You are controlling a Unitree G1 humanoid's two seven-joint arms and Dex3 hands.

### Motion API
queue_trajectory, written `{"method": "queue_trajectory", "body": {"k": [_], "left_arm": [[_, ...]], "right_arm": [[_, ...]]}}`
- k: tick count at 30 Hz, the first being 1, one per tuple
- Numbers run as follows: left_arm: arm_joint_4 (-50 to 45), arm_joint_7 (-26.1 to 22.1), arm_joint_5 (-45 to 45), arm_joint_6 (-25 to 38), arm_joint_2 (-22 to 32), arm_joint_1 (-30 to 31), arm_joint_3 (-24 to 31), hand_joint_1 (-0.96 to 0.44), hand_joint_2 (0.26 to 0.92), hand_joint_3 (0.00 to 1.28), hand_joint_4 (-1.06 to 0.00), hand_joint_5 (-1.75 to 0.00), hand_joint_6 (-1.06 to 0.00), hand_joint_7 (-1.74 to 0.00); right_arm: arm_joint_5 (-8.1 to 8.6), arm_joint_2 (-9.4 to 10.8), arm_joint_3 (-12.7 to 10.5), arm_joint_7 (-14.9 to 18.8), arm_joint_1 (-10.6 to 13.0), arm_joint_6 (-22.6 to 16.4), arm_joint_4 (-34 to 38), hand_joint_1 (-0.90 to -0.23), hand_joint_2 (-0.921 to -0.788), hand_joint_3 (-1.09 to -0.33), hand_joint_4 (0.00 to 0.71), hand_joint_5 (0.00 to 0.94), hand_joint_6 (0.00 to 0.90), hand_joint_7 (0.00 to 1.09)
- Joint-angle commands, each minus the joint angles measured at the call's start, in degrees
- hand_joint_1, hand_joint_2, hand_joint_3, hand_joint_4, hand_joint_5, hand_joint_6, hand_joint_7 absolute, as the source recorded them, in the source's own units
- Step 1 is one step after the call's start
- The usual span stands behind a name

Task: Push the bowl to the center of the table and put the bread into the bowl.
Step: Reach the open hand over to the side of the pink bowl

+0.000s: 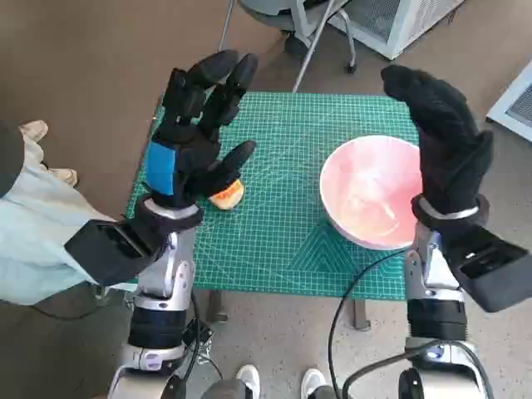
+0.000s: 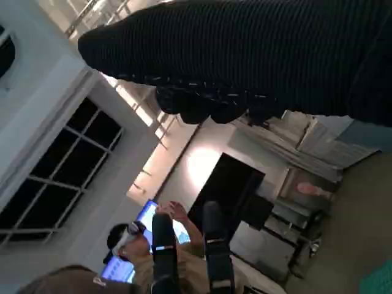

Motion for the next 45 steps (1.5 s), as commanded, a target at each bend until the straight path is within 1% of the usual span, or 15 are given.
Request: {"method": "queue_trajectory", "body": {"k": [1,8,14,16,18,19,21,24,26,30,33,35,39,42,45], "left_arm": [[0.13,0.3,0.3,-0.43,0.1,-0.19,-0.11,-0.37,0.921,0.26,-0.35,-0.06,-0.13,-0.78],[0.58,0.22,0.24,-0.84,0.18,-0.06,0.11,-0.38,0.921,0.26,-0.35,-0.06,-0.13,-0.77],[0.65,0.28,-0.03,-0.79,0.24,0.19,0.47,-0.37,0.921,0.25,-0.35,-0.06,-0.13,-0.77],[0.81,0.2,-0.19,-0.91,0.24,0.32,0.63,-0.36,0.921,0.25,-0.35,-0.06,-0.14,-0.76],[0.84,0.17,-0.35,-0.92,0.18,0.47,0.74,-0.36,0.921,0.25,-0.35,-0.06,-0.15,-0.74],[0.86,0.18,-0.41,-0.92,0.14,0.57,0.78,-0.35,0.921,0.25,-0.36,-0.06,-0.15,-0.74],[0.85,0.22,-0.43,-0.97,0.02,0.82,0.82,-0.36,0.921,0.24,-0.36,-0.05,-0.17,-0.72],[0.71,0.34,-0.34,-1.08,-0.13,1.08,0.78,-0.36,0.921,0.24,-0.36,-0.05,-0.18,-0.7],[0.99,0.29,-0.33,-1.46,-0.21,1.22,0.82,-0.36,0.921,0.24,-0.36,-0.05,-0.18,-0.69],[1.48,0.15,-0.48,-1.9,-0.29,1.27,0.91,-0.35,0.921,0.24,-0.36,-0.04,-0.18,-0.68],[1.82,0.14,-0.52,-2.24,-0.37,1.33,0.9,-0.35,0.921,0.24,-0.36,-0.04,-0.19,-0.68],[2.06,0.18,-0.48,-2.39,-0.39,1.26,0.89,-0.35,0.921,0.24,-0.36,-0.04,-0.19,-0.67],[2.12,0.34,-0.31,-2.41,-0.47,1.29,0.74,-0.35,0.921,0.24,-0.36,-0.03,-0.18,-0.66],[2.06,0.36,-0.22,-2.36,-0.38,1.4,0.68,-0.35,0.921,0.24,-0.35,-0.03,-0.18,-0.66],[2.14,0.4,-0.08,-2.41,-0.26,1.41,0.67,-0.36,0.921,0.25,-0.34,-0.02,-0.18,-0.65]], "right_arm": [[0.13,-0.61,-0.66,0.16,1.62,-0.02,1.04,-0.525,-0.921,-0.745,0.343,0.001,0.029,0.79],[-0.06,-0.96,-1.56,-0.29,1.96,-0.36,1.33,-0.519,-0.921,-0.748,0.342,0.001,0.031,0.78],[1.08,-1.43,-2.78,-0.04,2.97,-0.09,0.98,-0.515,-0.921,-0.754,0.341,0.0,0.029,0.78],[1.05,-1.69,-3.31,-0.32,3.46,-0.46,0.95,-0.516,-0.921,-0.757,0.341,0.001,0.028,0.78],[0.56,-2.05,-3.98,-1.02,3.97,-1.13,1.08,-0.52,-0.921,-0.761,0.34,0.001,0.019,0.8],[-0.1,-2.29,-4.45,-1.73,4.28,-1.7,1.27,-0.521,-0.921,-0.763,0.34,0.0,0.013,0.81],[-2.15,-2.91,-5.62,-3.73,5.02,-3.39,2.11,-0.516,-0.921,-0.772,0.338,0.0,0.006,0.82],[-4.28,-3.64,-6.71,-6.02,5.88,-5.17,3.18,-0.502,-0.921,-0.79,0.326,0.007,0.001,0.83],[-6.34,-4.47,-8.34,-8.7,6.8,-7.16,5.62,-0.499,-0.921,-0.799,0.325,0.012,0.0,0.83],[-9.59,-5.89,-10.71,-13.45,7.9,-10.36,10.94,-0.492,-0.921,-0.817,0.323,0.016,-0.001,0.84],[-11.17,-7.02,-11.83,-16.34,8.41,-12.46,15.57,-0.487,-0.921,-0.828,0.313,0.011,-0.001,0.84],[-11.6,-7.79,-12.37,-17.91,8.63,-13.58,19.22,-0.49,-0.921,-0.833,0.303,0.007,-0.001,0.82],[-10.67,-8.27,-13.17,-19.6,8.7,-14.19,26.28,-0.504,-0.921,-0.83,0.29,0.002,-0.001,0.8],[-10.38,-8.11,-13.5,-20.89,8.69,-13.54,31.03,-0.508,-0.921,-0.827,0.277,0.002,0.004,0.76],[-9.89,-7.76,-13.68,-21.38,8.47,-12.17,34.84,-0.515,-0.921,-0.827,0.261,0.001,0.015,0.7]]}}
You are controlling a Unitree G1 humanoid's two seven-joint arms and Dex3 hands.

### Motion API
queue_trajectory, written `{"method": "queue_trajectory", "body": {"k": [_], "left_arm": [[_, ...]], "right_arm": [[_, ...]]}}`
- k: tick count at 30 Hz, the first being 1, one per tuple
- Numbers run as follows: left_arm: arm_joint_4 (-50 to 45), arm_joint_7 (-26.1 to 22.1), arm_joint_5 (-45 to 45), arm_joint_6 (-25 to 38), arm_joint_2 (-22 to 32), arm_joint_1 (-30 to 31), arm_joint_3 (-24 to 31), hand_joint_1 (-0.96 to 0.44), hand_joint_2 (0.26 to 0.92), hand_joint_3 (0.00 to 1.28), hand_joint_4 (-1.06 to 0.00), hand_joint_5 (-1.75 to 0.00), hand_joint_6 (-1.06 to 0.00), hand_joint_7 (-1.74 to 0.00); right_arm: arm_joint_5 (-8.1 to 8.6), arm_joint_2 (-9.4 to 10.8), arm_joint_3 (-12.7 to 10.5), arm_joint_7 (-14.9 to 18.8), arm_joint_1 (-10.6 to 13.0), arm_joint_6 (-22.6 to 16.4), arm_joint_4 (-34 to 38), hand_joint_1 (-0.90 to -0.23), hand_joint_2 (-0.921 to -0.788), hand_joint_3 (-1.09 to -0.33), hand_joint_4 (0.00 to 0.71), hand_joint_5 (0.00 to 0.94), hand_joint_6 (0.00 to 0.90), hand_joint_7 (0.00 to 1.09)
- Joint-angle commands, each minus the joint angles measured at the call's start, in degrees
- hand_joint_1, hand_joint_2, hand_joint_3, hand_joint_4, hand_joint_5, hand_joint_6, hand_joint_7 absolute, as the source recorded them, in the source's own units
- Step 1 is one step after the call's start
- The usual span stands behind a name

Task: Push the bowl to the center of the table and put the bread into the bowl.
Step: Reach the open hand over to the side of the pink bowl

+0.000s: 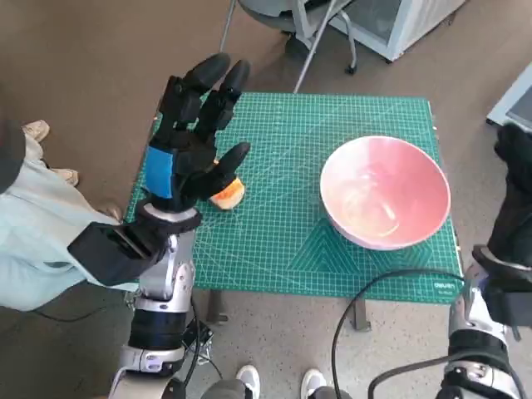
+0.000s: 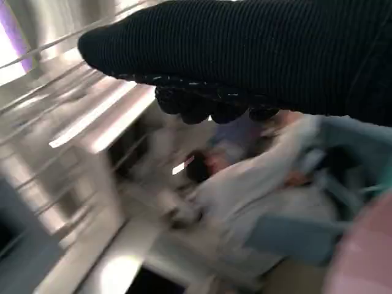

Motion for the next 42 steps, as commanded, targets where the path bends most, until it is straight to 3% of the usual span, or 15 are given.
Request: {"method": "queue_trajectory", "body": {"k": [1,6,12,15,23,28,34,42], "left_arm": [[0.12,0.18,0.09,-0.73,0.06,0.52,0.02,-0.36,0.921,0.25,-0.34,-0.02,-0.18,-0.65],[0.3,-0.19,0.09,-0.76,0.4,0.45,0.01,-0.37,0.921,0.25,-0.34,-0.02,-0.17,-0.65],[0.54,-0.6,0.15,-0.57,1.19,0.26,0.17,-0.39,0.921,0.26,-0.32,-0.01,-0.16,-0.64],[0.57,-0.83,0.11,-0.33,1.6,0.19,0.24,-0.41,0.921,0.26,-0.32,-0.01,-0.16,-0.63],[-0.39,-1.16,0.06,0.63,2.8,0.8,0.18,-0.44,0.921,0.26,-0.29,0.0,-0.11,-0.6],[-0.86,-1.39,0.07,0.6,3.81,1.71,0.44,-0.45,0.921,0.25,-0.3,-0.01,-0.07,-0.57],[-0.93,-1.44,-0.07,0.2,4.61,2.53,0.98,-0.46,0.921,0.24,-0.33,-0.01,-0.09,-0.49],[-1.81,-1.0,-0.14,0.07,5.11,3.84,1.51,-0.47,0.921,0.23,-0.35,-0.01,-0.13,-0.42]], "right_arm": [[1.21,1.0,-0.56,-1.09,0.78,3.17,7.07,-0.516,-0.921,-0.832,0.252,0.0,0.013,0.68],[3.43,2.03,-1.57,-0.74,-0.01,7.6,11.12,-0.495,-0.921,-0.857,0.231,0.001,0.067,0.54],[4.56,4.26,-2.12,-1.86,-1.5,13.04,13.23,-0.475,-0.921,-0.856,0.254,0.006,0.145,0.46],[6.24,5.87,-3.07,-0.93,-2.6,15.72,13.8,-0.455,-0.921,-0.856,0.272,0.012,0.171,0.45],[8.63,9.27,-4.66,-0.18,-6.02,20.71,14.43,-0.435,-0.921,-0.862,0.287,0.015,0.184,0.46],[9.42,11.18,-5.27,-0.65,-8.98,23.49,15.0,-0.46,-0.921,-0.856,0.3,0.012,0.175,0.51],[10.21,12.29,-6.09,-1.01,-12.06,25.95,15.31,-0.459,-0.921,-0.851,0.295,0.004,0.161,0.57],[10.89,13.35,-7.11,-2.42,-16.5,29.48,15.82,-0.409,-0.921,-0.847,0.272,0.0,0.119,0.6]]}}
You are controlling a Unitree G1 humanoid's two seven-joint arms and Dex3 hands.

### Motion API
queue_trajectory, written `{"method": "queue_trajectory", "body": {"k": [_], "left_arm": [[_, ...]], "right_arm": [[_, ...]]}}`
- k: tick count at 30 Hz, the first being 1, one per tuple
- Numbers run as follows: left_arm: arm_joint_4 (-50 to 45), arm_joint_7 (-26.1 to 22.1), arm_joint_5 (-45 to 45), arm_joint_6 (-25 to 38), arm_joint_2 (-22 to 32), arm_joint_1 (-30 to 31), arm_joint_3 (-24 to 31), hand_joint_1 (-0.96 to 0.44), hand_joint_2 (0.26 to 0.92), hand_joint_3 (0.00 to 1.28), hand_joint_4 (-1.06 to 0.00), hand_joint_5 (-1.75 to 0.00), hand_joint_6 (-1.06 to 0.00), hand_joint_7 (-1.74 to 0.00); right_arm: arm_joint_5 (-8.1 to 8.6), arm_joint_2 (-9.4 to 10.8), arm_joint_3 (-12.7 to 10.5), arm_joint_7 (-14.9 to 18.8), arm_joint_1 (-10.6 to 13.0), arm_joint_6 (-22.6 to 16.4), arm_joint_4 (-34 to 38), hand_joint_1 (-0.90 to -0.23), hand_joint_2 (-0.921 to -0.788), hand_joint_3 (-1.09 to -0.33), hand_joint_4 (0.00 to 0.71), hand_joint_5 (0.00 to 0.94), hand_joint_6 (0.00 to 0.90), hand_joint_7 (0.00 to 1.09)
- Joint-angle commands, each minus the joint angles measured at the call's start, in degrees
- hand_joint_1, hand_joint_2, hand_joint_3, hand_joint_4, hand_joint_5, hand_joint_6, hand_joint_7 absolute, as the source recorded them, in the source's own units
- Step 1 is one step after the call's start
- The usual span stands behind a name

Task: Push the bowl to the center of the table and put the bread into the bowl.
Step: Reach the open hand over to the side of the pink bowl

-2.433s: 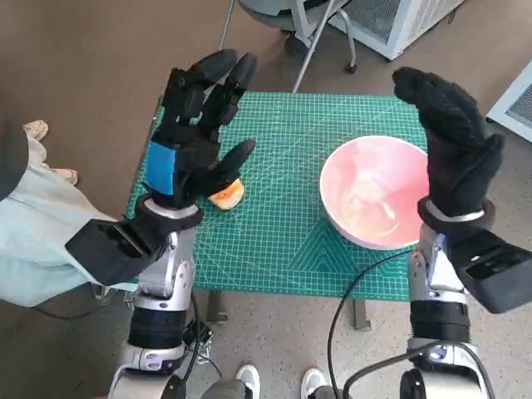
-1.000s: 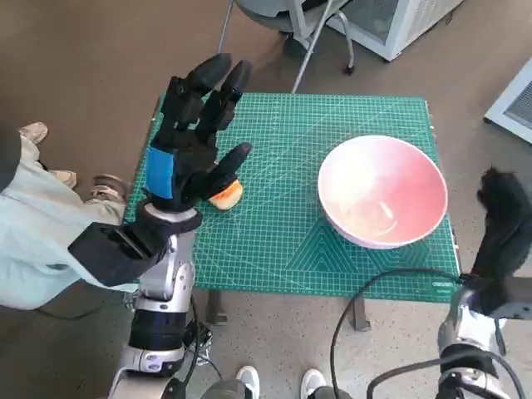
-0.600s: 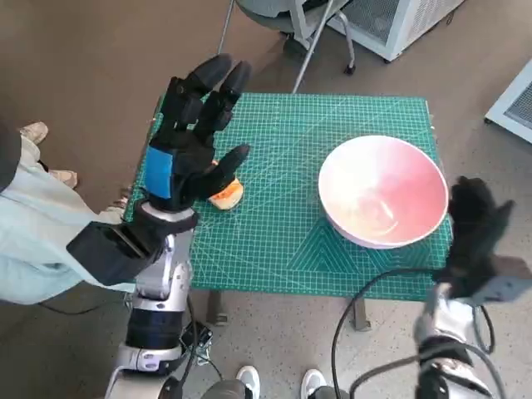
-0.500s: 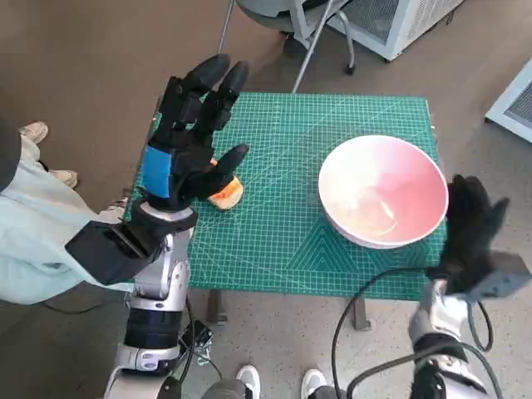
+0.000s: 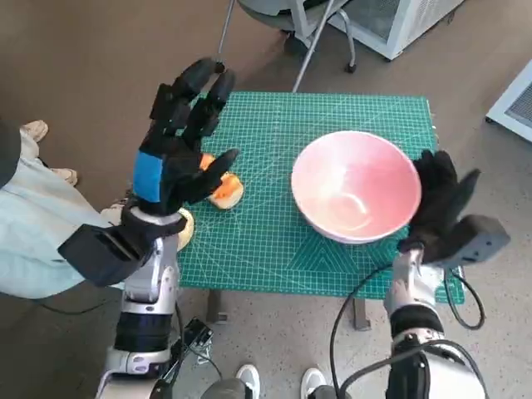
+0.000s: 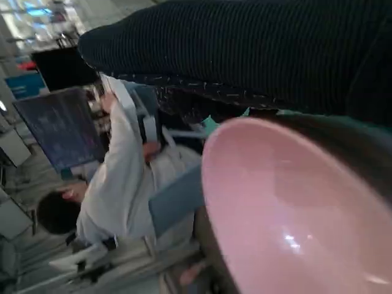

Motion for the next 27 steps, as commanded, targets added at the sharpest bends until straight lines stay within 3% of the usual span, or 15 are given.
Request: {"method": "queue_trajectory", "body": {"k": [1,6,13,19,27], "left_arm": [[-1.65,0.07,-0.28,-0.24,0.56,1.36,0.49,-0.47,0.921,0.23,-0.35,-0.01,-0.13,-0.41],[-2.41,0.35,0.07,-0.19,0.74,2.27,0.76,-0.47,0.921,0.23,-0.35,-0.01,-0.16,-0.36],[-3.28,0.26,-0.13,0.1,1.28,3.44,1.14,-0.49,0.921,0.22,-0.36,-0.01,-0.17,-0.33],[-4.27,-0.11,-0.66,0.64,2.32,4.73,1.77,-0.49,0.921,0.22,-0.36,0.0,-0.2,-0.28],[-3.13,-1.63,0.12,0.18,6.48,5.62,3.31,-0.49,0.921,0.23,-0.36,0.0,-0.23,-0.25]], "right_arm": [[0.77,1.25,-0.78,-1.74,-1.98,3.08,1.23,-0.406,-0.921,-0.846,0.268,0.0,0.114,0.6],[1.48,2.09,-1.46,-2.29,-4.41,5.19,1.49,-0.398,-0.921,-0.84,0.247,0.0,0.084,0.65],[1.28,3.57,-1.62,-3.32,-6.99,7.4,1.83,-0.441,-0.921,-0.823,0.235,0.001,0.048,0.68],[-0.26,3.67,-0.59,-4.81,-7.97,9.05,2.05,-0.47,-0.921,-0.827,0.229,0.003,0.042,0.73],[-2.34,2.05,1.24,-5.17,-8.2,9.56,1.73,-0.47,-0.921,-0.841,0.244,0.009,0.039,0.76]]}}
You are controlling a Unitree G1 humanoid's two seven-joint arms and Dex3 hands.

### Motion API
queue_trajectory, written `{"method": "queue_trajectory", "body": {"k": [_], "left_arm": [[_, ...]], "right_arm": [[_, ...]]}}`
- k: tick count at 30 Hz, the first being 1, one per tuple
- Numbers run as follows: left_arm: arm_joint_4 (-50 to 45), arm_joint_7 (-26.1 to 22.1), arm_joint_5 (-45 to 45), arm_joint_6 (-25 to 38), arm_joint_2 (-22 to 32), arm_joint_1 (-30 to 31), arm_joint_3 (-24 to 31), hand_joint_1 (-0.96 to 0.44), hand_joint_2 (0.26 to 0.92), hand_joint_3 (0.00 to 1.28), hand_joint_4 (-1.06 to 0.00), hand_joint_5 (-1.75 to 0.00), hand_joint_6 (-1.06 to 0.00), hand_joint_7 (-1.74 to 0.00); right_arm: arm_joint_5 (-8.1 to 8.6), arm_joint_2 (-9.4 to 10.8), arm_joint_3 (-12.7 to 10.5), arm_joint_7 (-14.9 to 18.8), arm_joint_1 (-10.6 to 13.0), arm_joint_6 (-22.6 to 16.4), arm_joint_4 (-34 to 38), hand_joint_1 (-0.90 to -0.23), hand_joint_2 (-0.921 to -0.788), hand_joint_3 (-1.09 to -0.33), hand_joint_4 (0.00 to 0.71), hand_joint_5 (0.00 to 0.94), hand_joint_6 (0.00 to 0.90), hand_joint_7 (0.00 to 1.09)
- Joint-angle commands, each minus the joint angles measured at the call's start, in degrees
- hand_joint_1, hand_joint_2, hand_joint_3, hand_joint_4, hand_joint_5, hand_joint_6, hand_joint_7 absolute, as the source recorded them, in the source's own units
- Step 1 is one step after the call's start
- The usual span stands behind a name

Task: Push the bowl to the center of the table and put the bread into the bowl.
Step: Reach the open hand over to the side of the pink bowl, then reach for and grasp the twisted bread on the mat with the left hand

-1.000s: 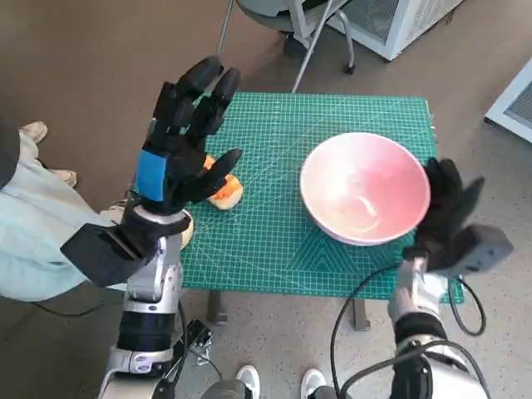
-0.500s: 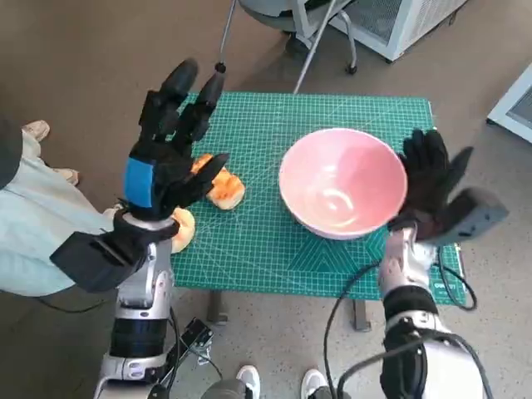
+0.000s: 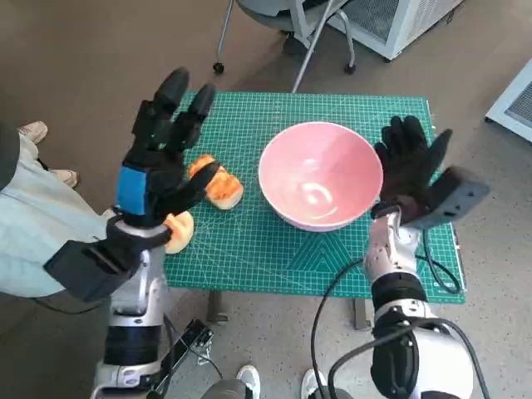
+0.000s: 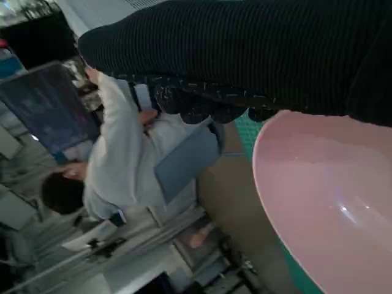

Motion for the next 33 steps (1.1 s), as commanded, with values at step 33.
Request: {"method": "queue_trajectory", "body": {"k": [33], "left_arm": [[43.05,-4.27,38.02,-12.46,28.77,-28.69,-18.73,-0.26,0.871,0.01,-0.34,0.0,-0.37,-0.17]], "right_arm": [[2.29,-5.26,13.0,38.32,5.4,-29.9,-21.82,-0.544,-0.921,-0.681,0.389,0.025,0.105,0.7]]}}
